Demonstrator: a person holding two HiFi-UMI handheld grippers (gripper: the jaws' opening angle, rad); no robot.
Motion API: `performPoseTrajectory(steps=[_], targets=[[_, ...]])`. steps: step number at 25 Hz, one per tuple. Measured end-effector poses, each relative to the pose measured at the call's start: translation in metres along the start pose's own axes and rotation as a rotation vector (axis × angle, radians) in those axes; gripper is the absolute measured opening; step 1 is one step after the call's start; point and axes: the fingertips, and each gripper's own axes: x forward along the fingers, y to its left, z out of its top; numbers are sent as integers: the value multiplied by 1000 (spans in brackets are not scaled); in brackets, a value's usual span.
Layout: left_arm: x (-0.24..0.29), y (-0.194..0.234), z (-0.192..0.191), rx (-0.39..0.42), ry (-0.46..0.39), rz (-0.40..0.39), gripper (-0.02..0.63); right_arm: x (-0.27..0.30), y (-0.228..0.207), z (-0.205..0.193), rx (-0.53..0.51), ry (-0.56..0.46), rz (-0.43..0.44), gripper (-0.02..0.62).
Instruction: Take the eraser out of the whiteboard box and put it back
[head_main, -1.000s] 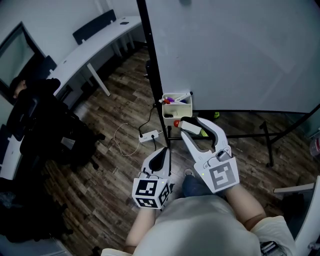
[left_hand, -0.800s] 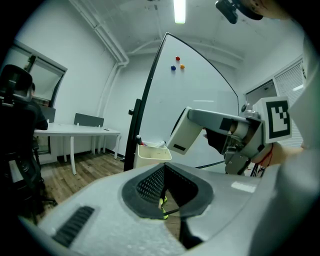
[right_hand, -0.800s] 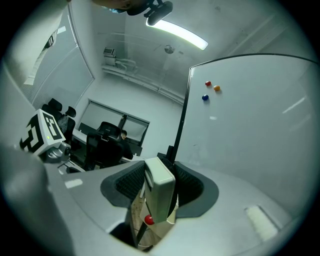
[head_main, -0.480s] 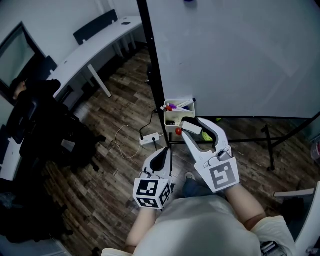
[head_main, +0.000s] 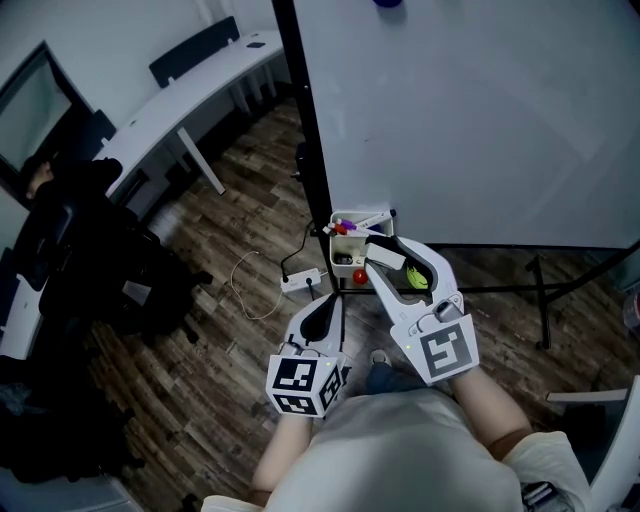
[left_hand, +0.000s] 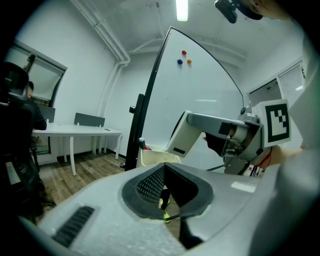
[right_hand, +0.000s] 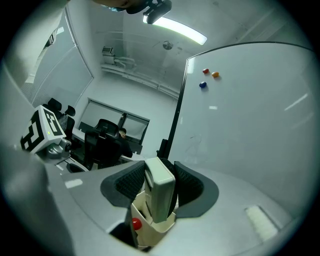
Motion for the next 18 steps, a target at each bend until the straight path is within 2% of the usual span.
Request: performPoseTrajectory(steps=[15,18], targets=[[25,11,8,-11,12,41,5,17,-11,-38,14,70,66,190],[29,15,9,-15,12,54,5,20,-8,-51,55,108,82,190]])
